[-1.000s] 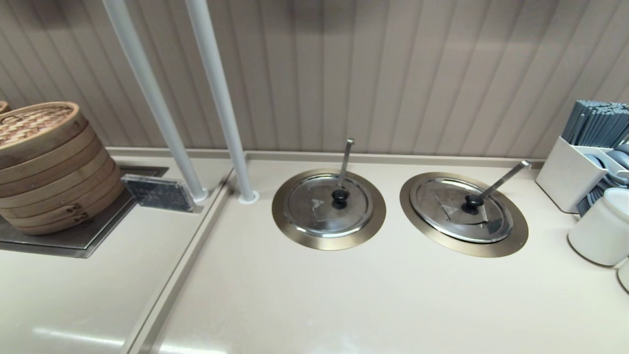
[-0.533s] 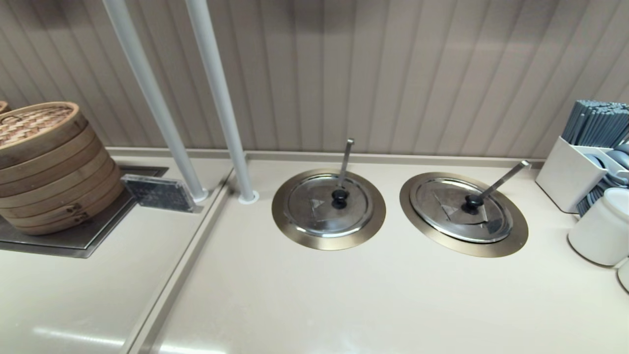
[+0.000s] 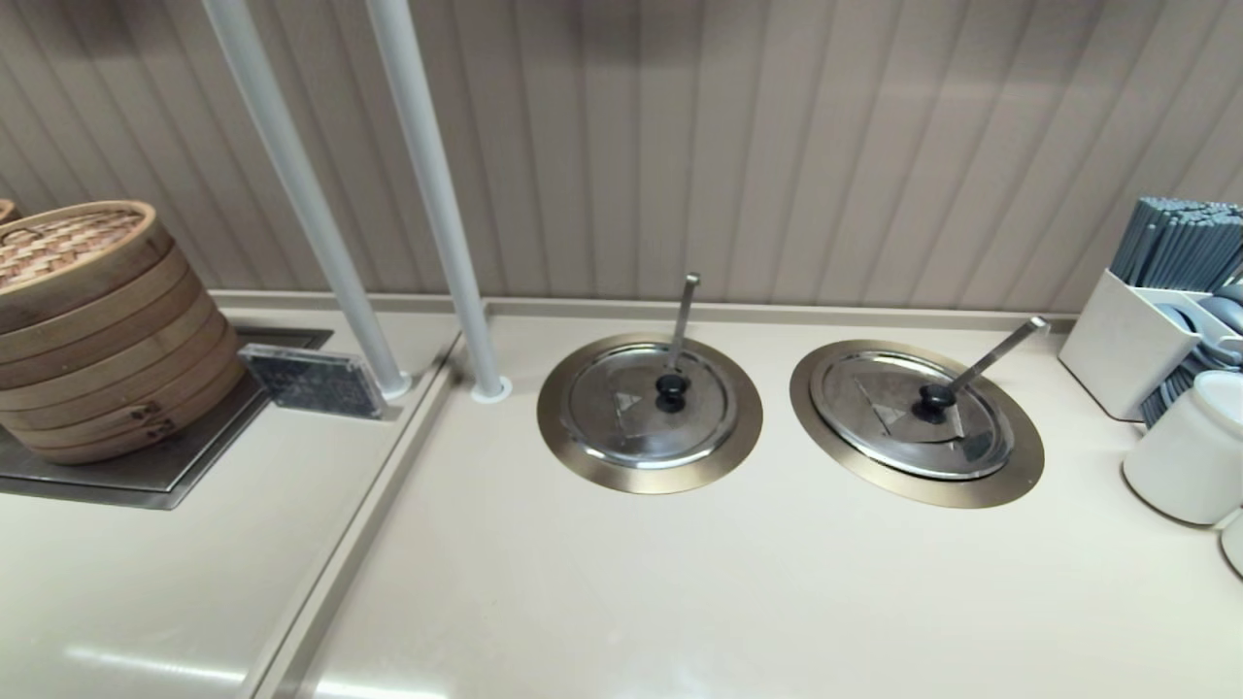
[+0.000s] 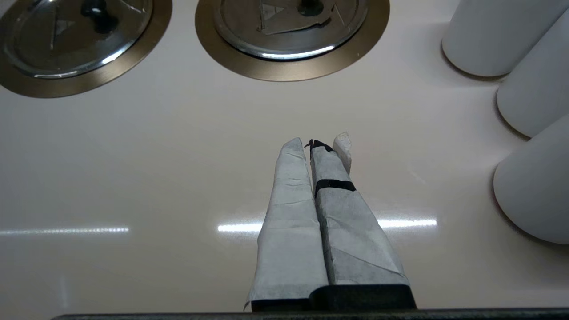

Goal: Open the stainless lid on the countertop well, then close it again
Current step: Open the lid

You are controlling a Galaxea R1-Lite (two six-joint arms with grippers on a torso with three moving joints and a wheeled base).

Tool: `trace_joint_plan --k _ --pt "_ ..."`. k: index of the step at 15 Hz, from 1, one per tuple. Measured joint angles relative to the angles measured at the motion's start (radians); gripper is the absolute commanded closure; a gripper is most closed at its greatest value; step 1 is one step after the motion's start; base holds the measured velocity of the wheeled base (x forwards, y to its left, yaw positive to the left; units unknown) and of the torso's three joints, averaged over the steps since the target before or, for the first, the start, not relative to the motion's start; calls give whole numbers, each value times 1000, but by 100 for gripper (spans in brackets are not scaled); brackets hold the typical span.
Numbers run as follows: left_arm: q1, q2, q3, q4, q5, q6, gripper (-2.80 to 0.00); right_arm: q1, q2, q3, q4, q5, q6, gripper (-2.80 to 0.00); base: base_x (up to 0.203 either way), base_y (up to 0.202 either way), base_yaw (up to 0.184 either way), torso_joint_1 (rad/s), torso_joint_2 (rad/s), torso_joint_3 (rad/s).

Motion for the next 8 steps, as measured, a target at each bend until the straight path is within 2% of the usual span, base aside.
trace_joint_plan --k 5,8 --pt "0 0 0 0 0 0 0 -3 485 -213 16 3 33 0 0 0 0 0 0 0" --pt "0 0 0 0 0 0 0 -3 684 -277 -72 7 33 0 0 0 0 0 0 0"
